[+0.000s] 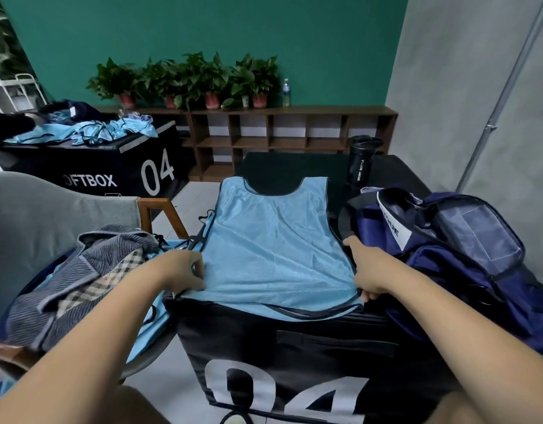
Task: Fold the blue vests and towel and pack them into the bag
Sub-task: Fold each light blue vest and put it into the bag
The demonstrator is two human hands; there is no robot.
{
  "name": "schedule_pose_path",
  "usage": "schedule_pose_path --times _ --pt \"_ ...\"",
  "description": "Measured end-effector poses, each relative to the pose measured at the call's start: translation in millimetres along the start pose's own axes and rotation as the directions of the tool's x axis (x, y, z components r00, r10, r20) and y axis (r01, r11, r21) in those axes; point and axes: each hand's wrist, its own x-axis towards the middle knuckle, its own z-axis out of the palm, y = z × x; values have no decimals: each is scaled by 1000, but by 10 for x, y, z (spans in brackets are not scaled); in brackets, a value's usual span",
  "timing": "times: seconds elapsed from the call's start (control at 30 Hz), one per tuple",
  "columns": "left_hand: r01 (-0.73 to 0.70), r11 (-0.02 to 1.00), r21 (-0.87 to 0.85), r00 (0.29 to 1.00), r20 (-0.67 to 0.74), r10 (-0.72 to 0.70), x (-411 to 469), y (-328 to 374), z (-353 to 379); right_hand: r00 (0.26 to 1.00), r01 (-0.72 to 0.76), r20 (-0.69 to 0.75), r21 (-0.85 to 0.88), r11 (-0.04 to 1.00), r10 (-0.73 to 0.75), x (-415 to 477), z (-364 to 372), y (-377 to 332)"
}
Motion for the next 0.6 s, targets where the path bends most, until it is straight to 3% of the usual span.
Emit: schedule_pose_path --times 0.1,0.2,0.3,0.43,0.5,0.6 --pt "89 996 -19 996 -30 -89 -1 -91 -30 986 11 -159 -225 974 -48 8 17 -36" --pt "147 988 -52 985 -89 -151 -4 -138 -34 942 116 -281 -234 965 -181 -23 80 -189" --pt "201 972 -122 973 -88 -212 -8 -127 -24 892 385 -187 -162 909 -411 -75 202 -365" --pt "190 969 -156 962 -170 -216 7 -119 -8 820 568 14 -152 809 -573 -139 443 -546" --pt "143 929 -340 956 -195 -218 23 -97 8 787 607 10 -185 773 -616 -146 552 -632" --pt "45 686 -727 967 -141 -213 60 -74 42 752 623 -62 -257 738 -656 -139 698 -755"
